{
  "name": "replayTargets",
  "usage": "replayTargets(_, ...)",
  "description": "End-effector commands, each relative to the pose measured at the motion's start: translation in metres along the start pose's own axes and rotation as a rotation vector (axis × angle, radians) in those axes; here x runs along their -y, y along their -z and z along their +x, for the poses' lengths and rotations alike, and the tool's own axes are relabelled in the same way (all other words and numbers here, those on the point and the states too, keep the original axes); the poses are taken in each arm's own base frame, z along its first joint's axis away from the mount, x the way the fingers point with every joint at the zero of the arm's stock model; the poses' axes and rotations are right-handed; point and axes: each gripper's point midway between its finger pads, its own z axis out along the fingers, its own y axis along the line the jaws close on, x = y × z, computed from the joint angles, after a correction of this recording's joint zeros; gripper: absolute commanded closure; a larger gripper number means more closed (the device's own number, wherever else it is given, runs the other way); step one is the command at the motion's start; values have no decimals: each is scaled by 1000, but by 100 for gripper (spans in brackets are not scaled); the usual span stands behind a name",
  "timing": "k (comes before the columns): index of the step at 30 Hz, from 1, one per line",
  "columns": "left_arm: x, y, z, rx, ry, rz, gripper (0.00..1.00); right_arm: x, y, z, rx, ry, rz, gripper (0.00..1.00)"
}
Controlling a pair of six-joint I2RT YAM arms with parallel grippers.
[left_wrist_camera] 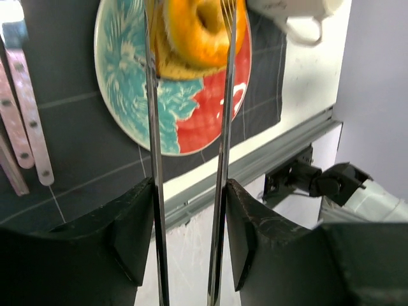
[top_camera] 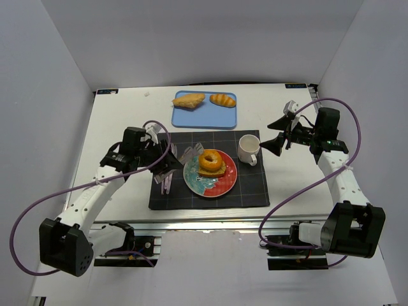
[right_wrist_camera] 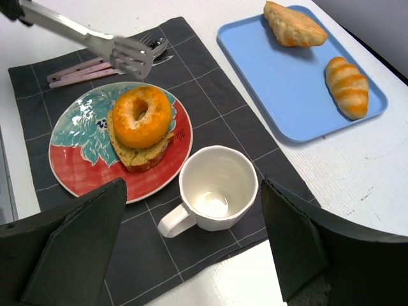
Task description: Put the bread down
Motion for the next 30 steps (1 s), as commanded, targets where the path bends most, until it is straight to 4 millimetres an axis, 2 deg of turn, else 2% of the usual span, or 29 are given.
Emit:
replayTargets(1, 22, 23, -34, 126, -66, 4, 45, -3, 4, -18, 26, 39, -14, 11)
replayTargets(4, 27, 32, -48, 158, -81, 3, 47, -3, 4, -17, 24, 41, -15, 11)
replayTargets(5, 23, 33, -49, 153, -79, -21, 50, -3, 4, -16, 24, 40, -17, 11)
replayTargets(6, 19, 34, -53, 157, -106, -40, 55, -3, 4, -17, 24, 42, -15, 11)
replayTargets(7, 14, 40, -63, 183, -118, -77, 69, -3, 4, -16, 24, 41, -16, 11)
replayTargets(8, -12, 42, -70, 202, -109, -211, 78, -3, 4, -17, 26, 44, -17, 11)
replayTargets(9, -30, 45, -80, 224, -146, -298, 86, -4, 3, -16, 28, 37, -18, 11)
replayTargets(11, -54, 52, -99, 295, -210, -432, 95, -5, 3, -16, 35, 31, -22, 11)
replayTargets(12, -73, 62, -114, 350, -280, -548, 96, -4, 2, -17, 40, 34, -23, 11)
replayTargets(13, -80, 64, -122, 381, -327, -587, 97, -5, 2, -17, 42, 33, -29, 11)
replayTargets(15, -107, 65, -139, 453, -449, -681, 97, -5, 2, -19, 45, 36, -34, 11)
replayTargets(16, -109, 64, -155, 529, -493, -682, 97, -5, 2, -20, 46, 41, -34, 11)
replayTargets(17, -131, 56, -147, 496, -529, -713, 98, -5, 2, -21, 47, 49, -37, 11)
replayTargets(18, -151, 52, -149, 478, -523, -716, 97, -5, 3, -23, 50, 56, -40, 11)
replayTargets(20, -171, 44, -156, 481, -519, -706, 97, -4, 3, -25, 51, 71, -38, 11)
replayTargets(21, -192, 35, -150, 425, -519, -720, 96, -4, 3, -26, 51, 74, -36, 11)
replayTargets(23, -205, 28, -153, 418, -536, -730, 91, -5, 4, -27, 50, 75, -33, 11)
replayTargets(24, -219, 18, -145, 376, -532, -735, 90, -5, 4, -26, 50, 68, -35, 11)
replayTargets(27, -232, 15, -152, 402, -507, -712, 82, -6, 4, -25, 47, 62, -31, 11)
replayTargets(29, -234, 5, -153, 410, -493, -669, 78, -6, 4, -23, 41, 53, -29, 11)
replayTargets(30, -236, 3, -153, 410, -480, -666, 71, -5, 4, -22, 38, 51, -28, 10)
